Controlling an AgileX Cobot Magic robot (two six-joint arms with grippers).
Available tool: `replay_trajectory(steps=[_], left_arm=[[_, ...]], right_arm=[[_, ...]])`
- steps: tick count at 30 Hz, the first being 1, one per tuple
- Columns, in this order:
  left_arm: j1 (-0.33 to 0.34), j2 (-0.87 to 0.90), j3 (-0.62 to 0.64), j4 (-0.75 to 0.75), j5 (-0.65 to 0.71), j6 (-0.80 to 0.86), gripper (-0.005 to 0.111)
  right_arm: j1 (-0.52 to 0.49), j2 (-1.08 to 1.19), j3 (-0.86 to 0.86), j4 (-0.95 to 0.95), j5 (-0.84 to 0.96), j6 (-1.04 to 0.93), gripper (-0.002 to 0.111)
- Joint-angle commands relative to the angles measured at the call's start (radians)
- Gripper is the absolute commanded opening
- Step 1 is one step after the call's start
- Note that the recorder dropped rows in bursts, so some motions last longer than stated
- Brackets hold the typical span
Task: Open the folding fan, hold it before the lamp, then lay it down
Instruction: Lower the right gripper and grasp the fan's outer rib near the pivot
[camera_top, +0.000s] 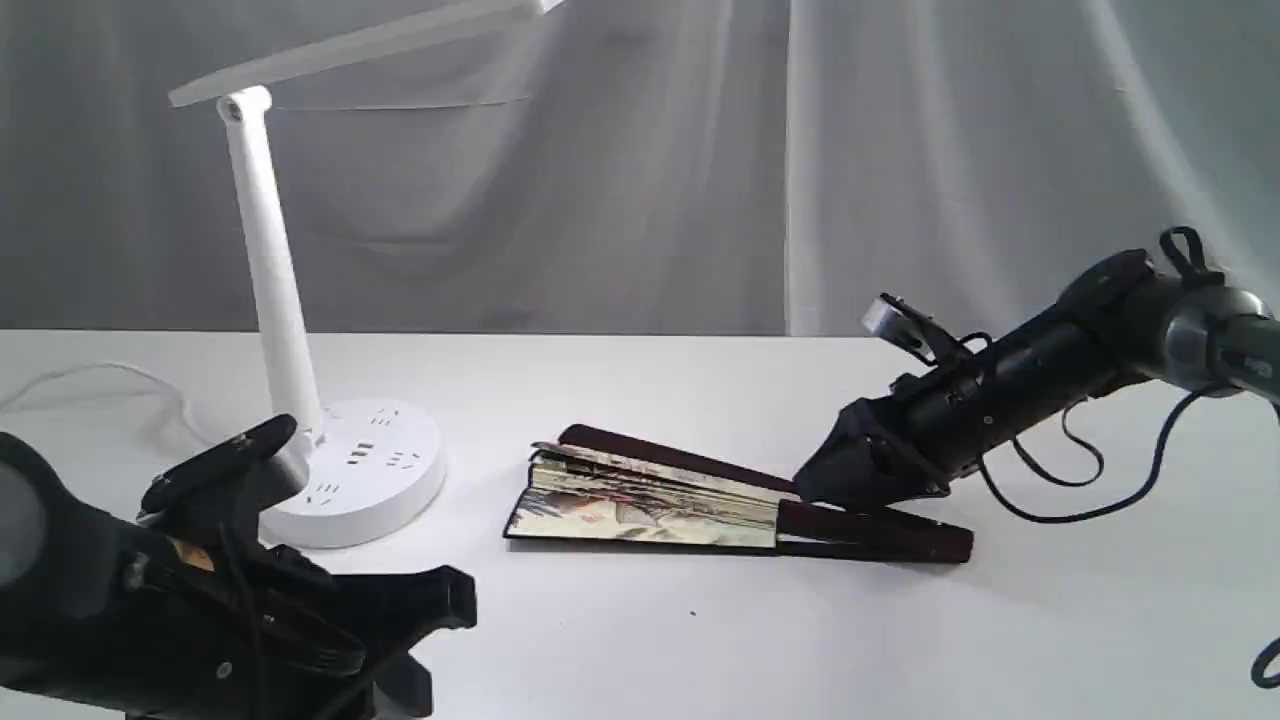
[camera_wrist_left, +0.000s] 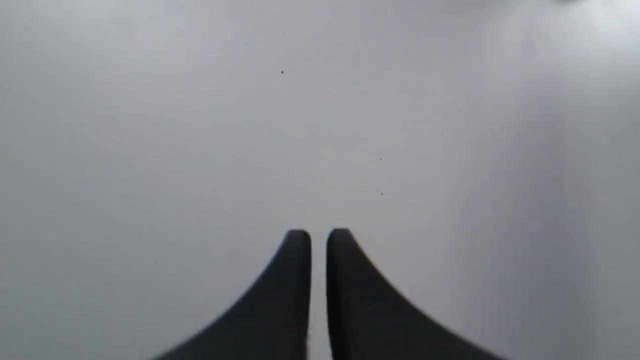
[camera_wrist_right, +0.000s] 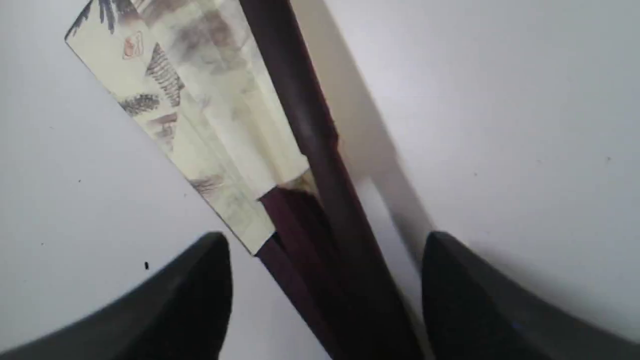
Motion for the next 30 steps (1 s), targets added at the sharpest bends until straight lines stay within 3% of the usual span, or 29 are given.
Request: replay_trajectory(steps=[1, 8, 14, 17, 30], left_arm=[[-0.005, 0.002, -0.005, -0.004, -0.004, 0.001, 0.006], [-0.005, 0.002, -0.005, -0.009, -0.007, 0.001, 0.006], [-0.005, 0.002, -0.005, -0.009, -0.007, 0.001, 0.006], [-0.005, 0.002, -0.005, -0.009, -0.005, 0.001, 0.006], [-0.005, 0.002, -0.005, -0.012, 0.004, 0.001, 0.006]], right_arm=[[0.003, 0.000, 0.007, 0.005, 0.005, 0.002, 0.053], [0.003, 0.002, 0.007, 0.005, 0.005, 0.005, 0.042], [0.003, 0.006, 0.007, 0.005, 0.005, 0.003, 0.016], [0.003, 0.014, 0.007, -0.006, 0.005, 0.007, 0.009], [0.003, 0.028, 0.007, 0.001, 0.005, 0.020, 0.031]])
